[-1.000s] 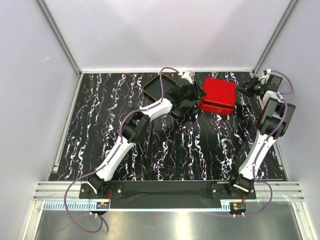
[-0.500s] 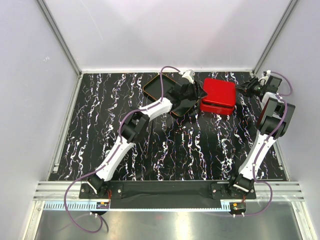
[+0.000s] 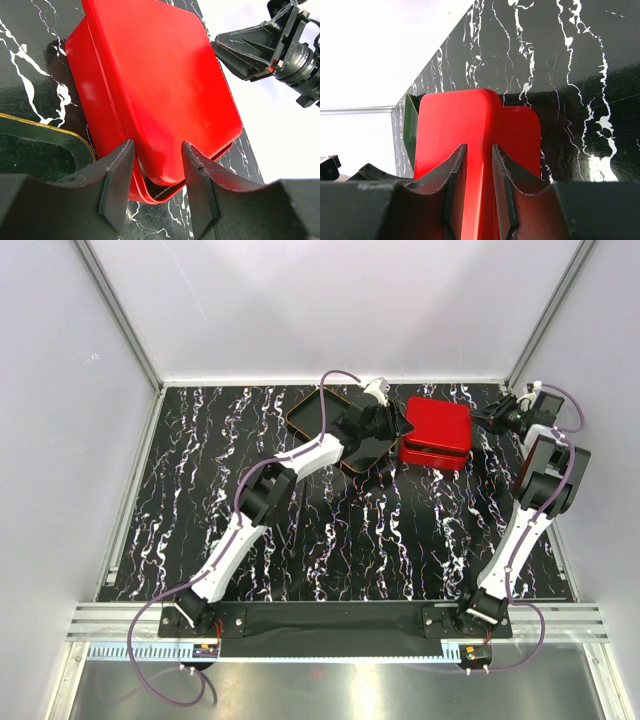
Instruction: Pack the chocolate
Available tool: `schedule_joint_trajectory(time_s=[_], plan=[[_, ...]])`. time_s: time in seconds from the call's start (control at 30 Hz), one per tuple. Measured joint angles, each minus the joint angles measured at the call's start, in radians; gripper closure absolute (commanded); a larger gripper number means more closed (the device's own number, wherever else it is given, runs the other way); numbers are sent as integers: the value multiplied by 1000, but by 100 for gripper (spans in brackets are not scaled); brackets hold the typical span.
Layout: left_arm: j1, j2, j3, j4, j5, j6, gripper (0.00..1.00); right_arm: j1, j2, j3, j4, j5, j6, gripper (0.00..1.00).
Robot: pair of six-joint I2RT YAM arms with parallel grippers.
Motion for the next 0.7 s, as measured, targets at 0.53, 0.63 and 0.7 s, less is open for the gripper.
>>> schedule_joint_trajectory(time_s=[0.53,0.63,0.7], plan=[[0,-16,0,-9,4,22,62,-5,-2,-2,18,-34,4,67],[0,-16,0,-11,4,23,64,-5,-2,1,-11,-34,-3,67],[0,-16,0,-11,5,24,65,-5,-2,3,-39,-35,-11,67]])
